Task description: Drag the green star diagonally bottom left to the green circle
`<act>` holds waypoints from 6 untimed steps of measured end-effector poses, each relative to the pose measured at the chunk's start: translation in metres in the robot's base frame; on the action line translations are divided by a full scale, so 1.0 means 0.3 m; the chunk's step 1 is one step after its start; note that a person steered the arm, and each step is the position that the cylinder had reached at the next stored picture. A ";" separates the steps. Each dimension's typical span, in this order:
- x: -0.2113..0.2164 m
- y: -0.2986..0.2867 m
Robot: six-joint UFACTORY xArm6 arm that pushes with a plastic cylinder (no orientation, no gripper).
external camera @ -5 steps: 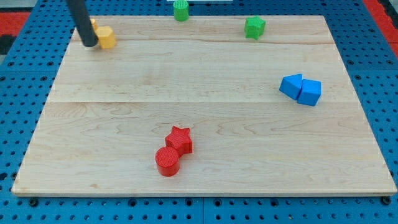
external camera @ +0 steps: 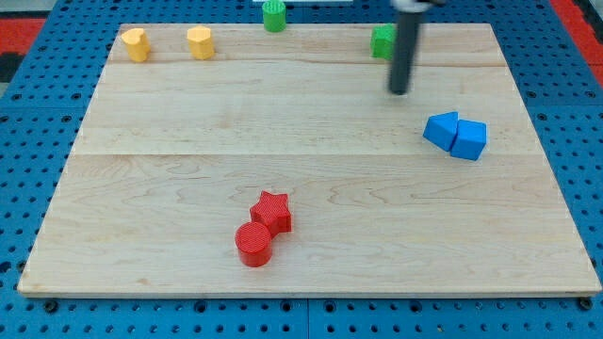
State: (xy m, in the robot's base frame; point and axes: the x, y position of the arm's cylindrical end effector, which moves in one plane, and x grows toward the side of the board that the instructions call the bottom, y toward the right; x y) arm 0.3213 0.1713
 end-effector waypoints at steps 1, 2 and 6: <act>-0.187 0.046; -0.339 -0.156; 0.168 -0.352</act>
